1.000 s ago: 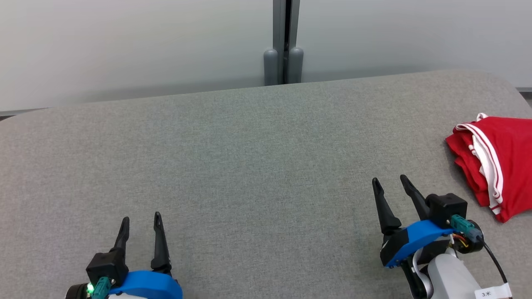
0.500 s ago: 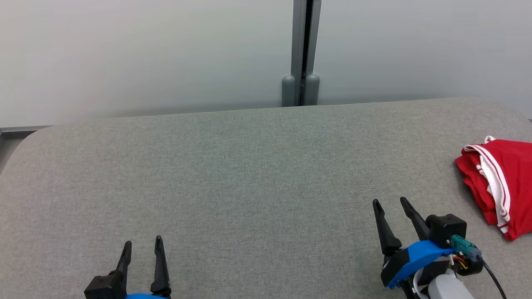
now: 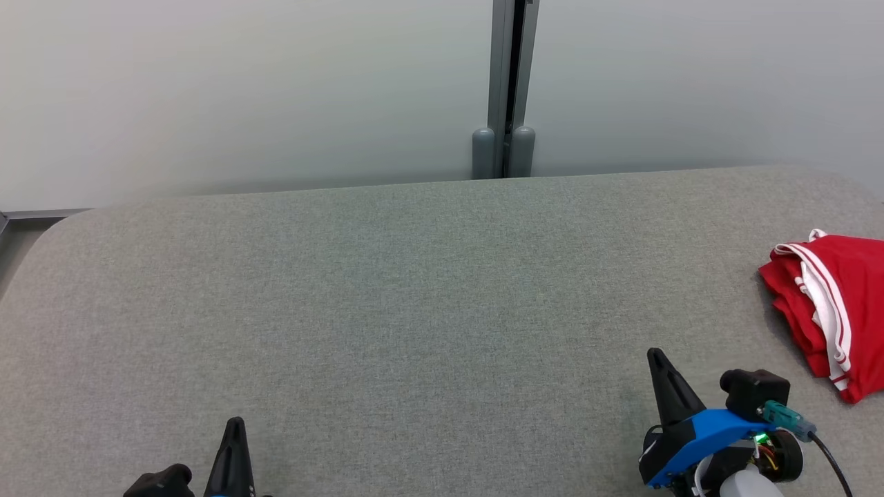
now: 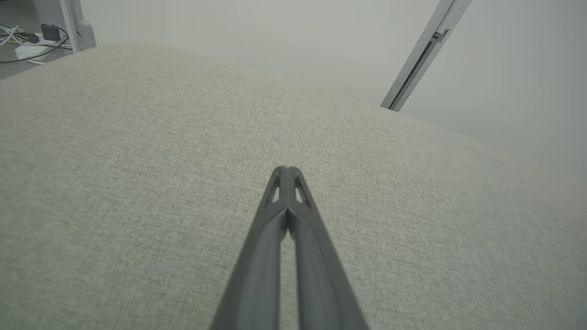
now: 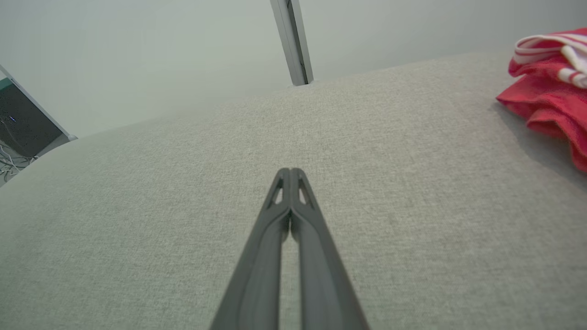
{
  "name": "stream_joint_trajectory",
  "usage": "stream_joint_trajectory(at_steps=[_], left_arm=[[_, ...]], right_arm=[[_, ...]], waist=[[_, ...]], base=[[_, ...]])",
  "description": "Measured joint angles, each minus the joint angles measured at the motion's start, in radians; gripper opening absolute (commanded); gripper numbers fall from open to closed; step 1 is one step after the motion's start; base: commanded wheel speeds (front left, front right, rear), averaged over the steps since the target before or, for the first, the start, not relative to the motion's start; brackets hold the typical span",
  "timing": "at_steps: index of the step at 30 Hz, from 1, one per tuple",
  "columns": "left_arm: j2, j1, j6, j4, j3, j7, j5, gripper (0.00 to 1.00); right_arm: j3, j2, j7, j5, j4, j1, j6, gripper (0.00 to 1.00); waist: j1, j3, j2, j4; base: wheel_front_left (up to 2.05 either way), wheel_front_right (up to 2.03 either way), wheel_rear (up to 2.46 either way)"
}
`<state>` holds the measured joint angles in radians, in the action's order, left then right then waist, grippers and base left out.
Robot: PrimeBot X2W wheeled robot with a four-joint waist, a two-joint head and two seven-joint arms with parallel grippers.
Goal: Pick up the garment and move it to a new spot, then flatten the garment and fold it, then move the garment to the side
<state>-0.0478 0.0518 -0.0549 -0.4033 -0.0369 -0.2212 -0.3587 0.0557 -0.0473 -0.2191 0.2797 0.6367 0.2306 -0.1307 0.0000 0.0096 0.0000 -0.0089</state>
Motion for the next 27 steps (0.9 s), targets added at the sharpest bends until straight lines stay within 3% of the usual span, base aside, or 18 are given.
stream_joint_trajectory(at_steps=[27], left_arm=[[0.000, -0.040, -0.025, 0.055, 0.051, 0.107, -0.422, 0.00]], right_arm=[[-0.051, 0.000, 0.105, 0.450, -0.137, -0.040, 0.000, 0.00]], waist=[[0.0000, -0.001, 0.0000, 0.002]], base=[[0.00, 0.00, 0.00]])
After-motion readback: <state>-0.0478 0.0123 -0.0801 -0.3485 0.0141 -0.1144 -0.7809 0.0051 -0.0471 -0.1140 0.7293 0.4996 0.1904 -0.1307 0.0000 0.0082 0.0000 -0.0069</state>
